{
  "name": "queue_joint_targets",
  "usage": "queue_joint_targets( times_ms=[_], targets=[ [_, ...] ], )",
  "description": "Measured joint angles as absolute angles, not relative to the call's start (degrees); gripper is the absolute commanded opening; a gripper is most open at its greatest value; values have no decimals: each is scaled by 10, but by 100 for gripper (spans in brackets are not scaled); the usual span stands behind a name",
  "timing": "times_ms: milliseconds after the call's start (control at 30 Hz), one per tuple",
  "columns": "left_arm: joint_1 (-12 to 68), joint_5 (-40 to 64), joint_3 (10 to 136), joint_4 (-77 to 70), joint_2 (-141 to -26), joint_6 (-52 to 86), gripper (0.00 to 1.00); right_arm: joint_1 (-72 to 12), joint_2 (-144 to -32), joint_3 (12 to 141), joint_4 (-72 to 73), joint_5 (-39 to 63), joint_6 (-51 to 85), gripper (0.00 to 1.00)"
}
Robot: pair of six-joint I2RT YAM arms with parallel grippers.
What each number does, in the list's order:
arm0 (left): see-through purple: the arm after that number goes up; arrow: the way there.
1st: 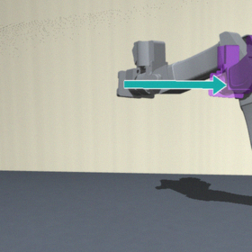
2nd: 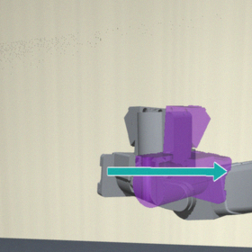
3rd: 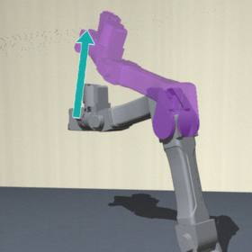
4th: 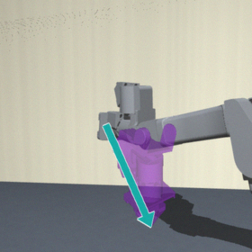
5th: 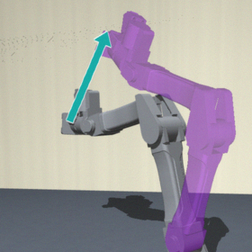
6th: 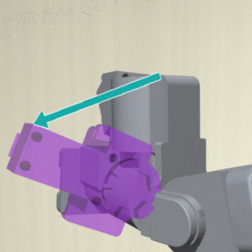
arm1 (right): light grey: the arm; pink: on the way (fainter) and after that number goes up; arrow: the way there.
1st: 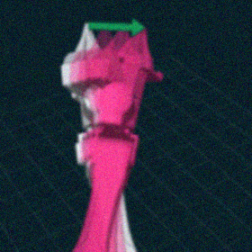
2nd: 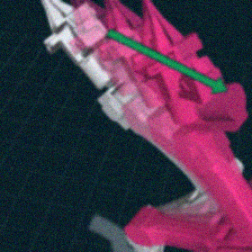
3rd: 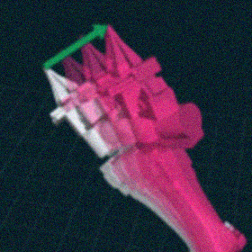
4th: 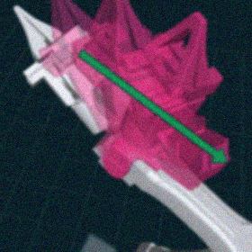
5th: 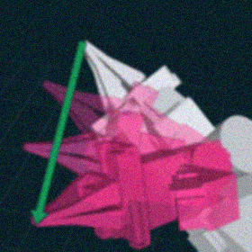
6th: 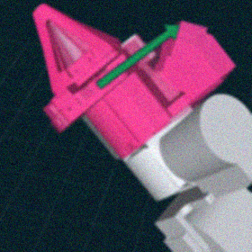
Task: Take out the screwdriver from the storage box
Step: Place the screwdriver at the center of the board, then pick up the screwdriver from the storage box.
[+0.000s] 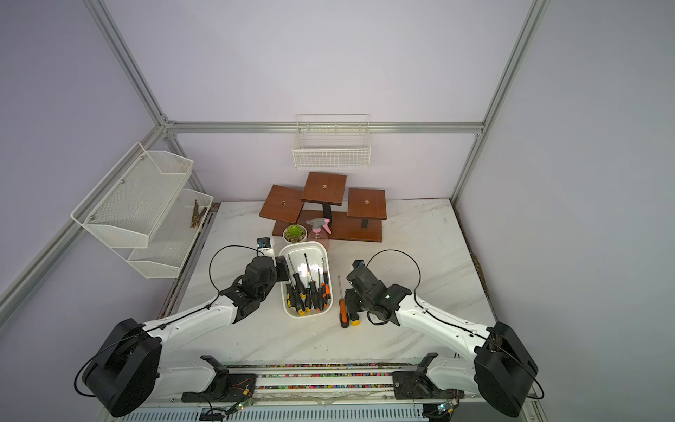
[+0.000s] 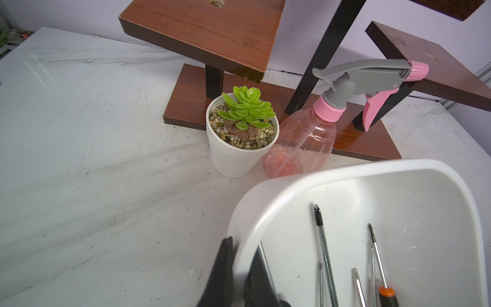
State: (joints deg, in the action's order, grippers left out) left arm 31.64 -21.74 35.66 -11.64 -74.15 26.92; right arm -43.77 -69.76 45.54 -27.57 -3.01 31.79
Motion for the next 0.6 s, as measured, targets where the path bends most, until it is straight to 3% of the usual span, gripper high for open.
queue_joint_targets(
  times_ms=[267,600],
  targets=[
    [316,-217,357,-116,-741,269,0,-480,-710,567,-290,-33,316,44],
    [316,-217,357,-116,-741,269,0,-537,-867,648,-251,-14,317,44]
  ],
)
